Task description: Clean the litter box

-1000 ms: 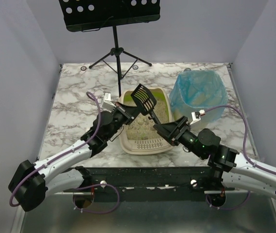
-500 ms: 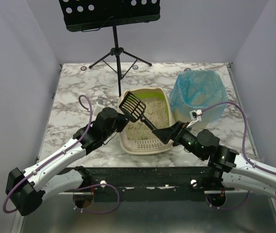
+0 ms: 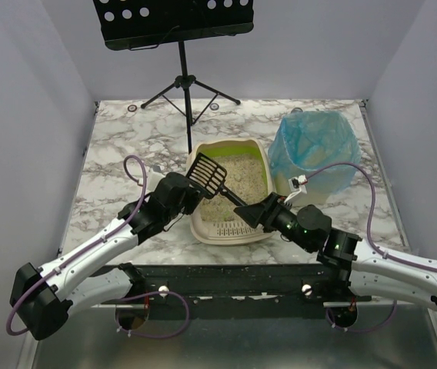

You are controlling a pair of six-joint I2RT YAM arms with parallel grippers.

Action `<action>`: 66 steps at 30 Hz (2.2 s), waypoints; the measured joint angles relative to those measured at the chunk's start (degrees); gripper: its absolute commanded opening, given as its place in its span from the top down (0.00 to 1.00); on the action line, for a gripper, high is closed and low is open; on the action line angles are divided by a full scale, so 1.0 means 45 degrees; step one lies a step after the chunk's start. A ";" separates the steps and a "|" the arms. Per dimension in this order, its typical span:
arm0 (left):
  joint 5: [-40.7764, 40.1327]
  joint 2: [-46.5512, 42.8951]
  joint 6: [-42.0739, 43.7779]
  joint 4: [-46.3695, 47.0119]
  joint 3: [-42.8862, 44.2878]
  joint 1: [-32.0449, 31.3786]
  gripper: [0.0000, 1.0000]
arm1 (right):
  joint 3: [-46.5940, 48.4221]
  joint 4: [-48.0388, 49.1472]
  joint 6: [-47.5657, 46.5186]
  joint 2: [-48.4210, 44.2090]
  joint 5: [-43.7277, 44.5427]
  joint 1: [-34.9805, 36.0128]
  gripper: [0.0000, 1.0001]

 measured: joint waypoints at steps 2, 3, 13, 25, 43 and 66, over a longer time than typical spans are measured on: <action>0.0010 0.0097 -0.0068 0.0000 0.0000 0.0000 1.00 | 0.0000 0.0092 0.0175 0.0223 -0.0058 0.0000 0.32; 0.0019 0.0131 -0.0097 0.0000 0.0000 0.0000 1.00 | -0.0005 0.0194 0.0243 0.0277 -0.0097 0.0000 0.33; 0.0262 0.0165 -0.0384 0.0155 -0.0170 -0.0005 1.00 | -0.0053 0.1171 0.0845 0.0646 -0.0107 0.0000 0.40; 0.0466 0.0170 -0.0510 0.0379 -0.0398 -0.0117 0.62 | -0.0053 0.1209 0.1316 0.1234 0.0185 0.0000 0.99; 0.0097 -0.0500 0.6975 -0.0199 0.1214 -0.0180 0.01 | 0.6805 -1.0496 0.2273 0.1787 0.0651 -0.0019 0.99; -0.1428 0.0019 1.0263 -0.0262 0.1030 0.0408 0.01 | 1.5144 -1.8831 0.0466 0.9564 0.1117 -0.1865 0.99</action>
